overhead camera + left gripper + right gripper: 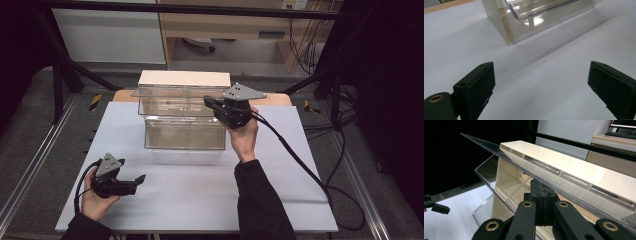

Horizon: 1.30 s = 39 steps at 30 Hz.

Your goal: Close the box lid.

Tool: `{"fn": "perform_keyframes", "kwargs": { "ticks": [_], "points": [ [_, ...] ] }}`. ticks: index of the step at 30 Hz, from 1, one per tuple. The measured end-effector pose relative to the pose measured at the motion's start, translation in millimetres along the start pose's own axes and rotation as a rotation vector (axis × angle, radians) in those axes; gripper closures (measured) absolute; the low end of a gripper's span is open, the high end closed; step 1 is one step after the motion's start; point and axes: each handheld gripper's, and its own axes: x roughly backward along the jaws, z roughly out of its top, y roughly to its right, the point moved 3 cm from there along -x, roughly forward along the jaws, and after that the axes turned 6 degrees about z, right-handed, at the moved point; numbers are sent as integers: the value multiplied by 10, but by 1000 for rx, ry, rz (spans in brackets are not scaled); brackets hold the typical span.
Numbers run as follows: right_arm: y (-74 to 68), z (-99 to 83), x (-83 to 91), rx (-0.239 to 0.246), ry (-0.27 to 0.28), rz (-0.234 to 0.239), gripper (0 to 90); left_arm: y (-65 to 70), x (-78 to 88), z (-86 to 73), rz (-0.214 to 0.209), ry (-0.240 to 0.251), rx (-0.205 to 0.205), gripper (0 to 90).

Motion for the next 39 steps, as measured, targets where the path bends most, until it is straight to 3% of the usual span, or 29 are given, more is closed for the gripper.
{"fn": "perform_keyframes", "kwargs": {
  "ticks": [22, 39],
  "points": [
    [-85, -96, -41, 0, -51, -3, 900, -64, -33, -110, 16, -22, 11, 72],
    [-75, -229, -7, -20, -53, -6, 900, -88, -63, -154, 12, -36, 19, 73]
  ]
}}
